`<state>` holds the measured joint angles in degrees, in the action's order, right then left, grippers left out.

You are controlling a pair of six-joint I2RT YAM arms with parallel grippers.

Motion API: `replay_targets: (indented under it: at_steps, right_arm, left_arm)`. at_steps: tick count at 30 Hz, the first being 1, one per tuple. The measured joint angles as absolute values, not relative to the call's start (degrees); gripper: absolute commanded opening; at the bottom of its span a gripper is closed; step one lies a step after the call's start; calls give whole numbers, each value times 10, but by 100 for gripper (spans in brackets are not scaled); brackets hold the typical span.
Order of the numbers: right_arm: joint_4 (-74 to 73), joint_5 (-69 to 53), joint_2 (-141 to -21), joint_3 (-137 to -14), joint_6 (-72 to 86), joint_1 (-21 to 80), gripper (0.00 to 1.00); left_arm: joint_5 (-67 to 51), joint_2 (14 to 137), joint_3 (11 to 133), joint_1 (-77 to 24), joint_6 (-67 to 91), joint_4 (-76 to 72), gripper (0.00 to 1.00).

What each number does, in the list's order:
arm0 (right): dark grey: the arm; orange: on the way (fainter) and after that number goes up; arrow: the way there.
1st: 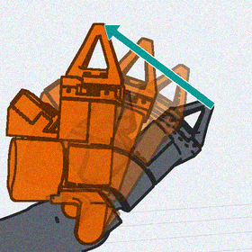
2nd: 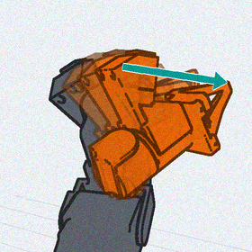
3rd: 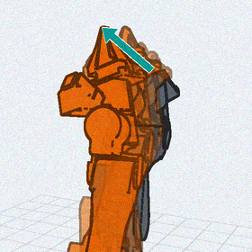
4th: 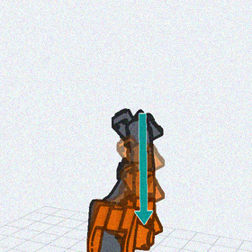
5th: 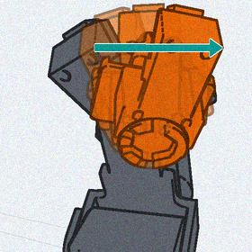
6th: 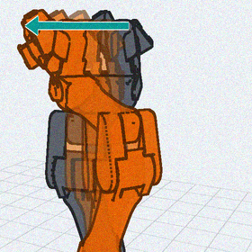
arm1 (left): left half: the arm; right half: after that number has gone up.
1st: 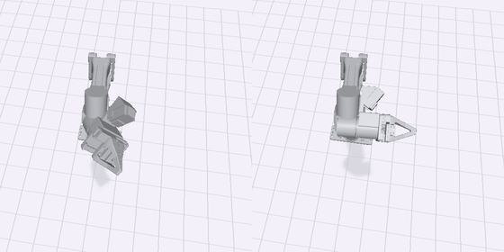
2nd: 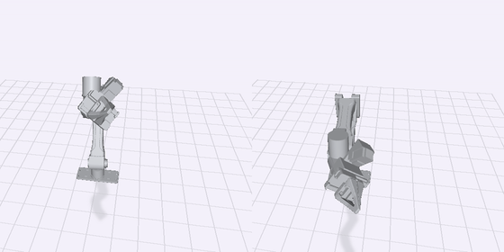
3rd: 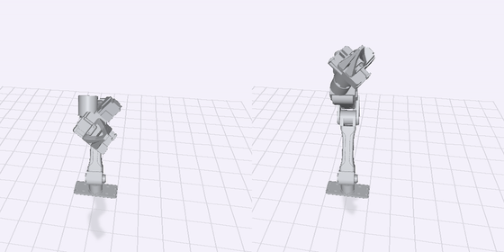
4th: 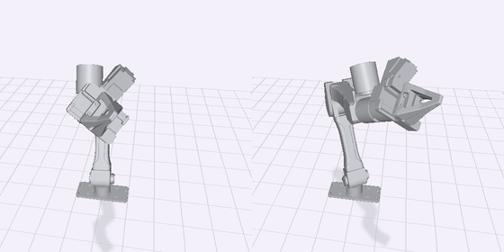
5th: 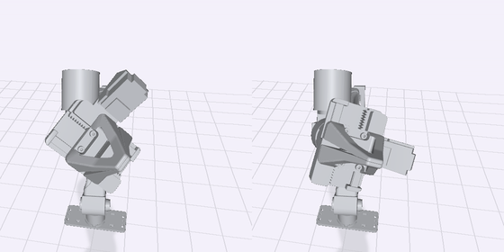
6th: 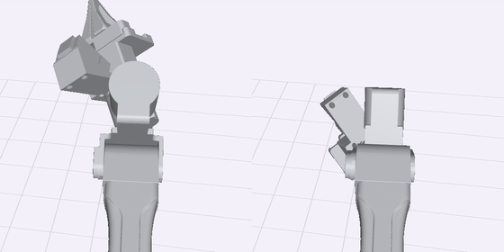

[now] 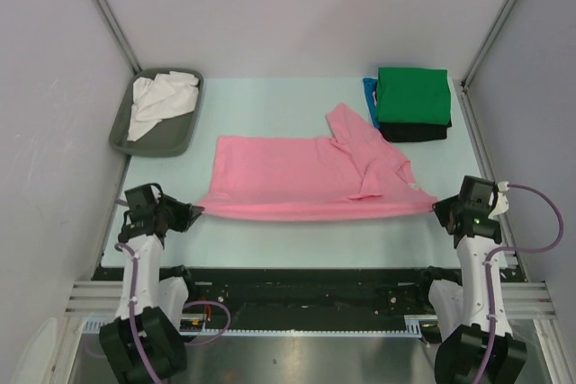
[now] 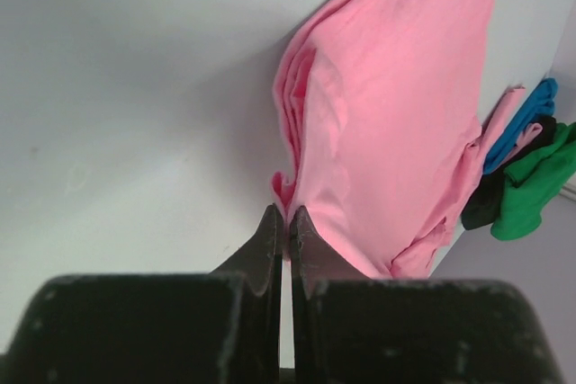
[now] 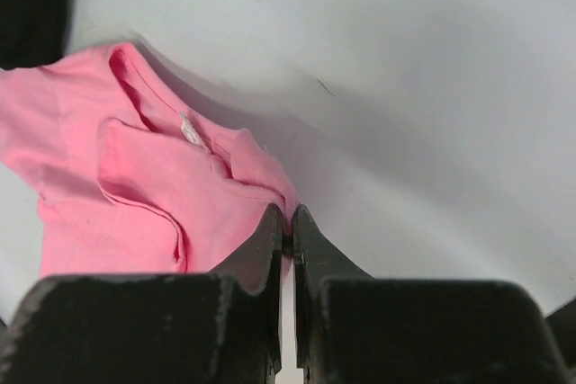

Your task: Fold and stack the t-shirts

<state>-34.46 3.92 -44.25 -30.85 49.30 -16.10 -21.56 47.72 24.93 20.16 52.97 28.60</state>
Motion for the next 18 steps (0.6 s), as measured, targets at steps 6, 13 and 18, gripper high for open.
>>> replay_targets:
  at_steps: [6,13,18]
  right_arm:
    - [-397,40,-384,-288,488,-163,4]
    - [-439,42,-335,-285,497,-131,99]
    - [-473,41,-297,-288,499,-112,100]
  left_arm:
    - [-205,383,206,204,529,357,6]
    - [-189,275,192,206,536,431,78]
    - [-184,247,197,207,538,485,100]
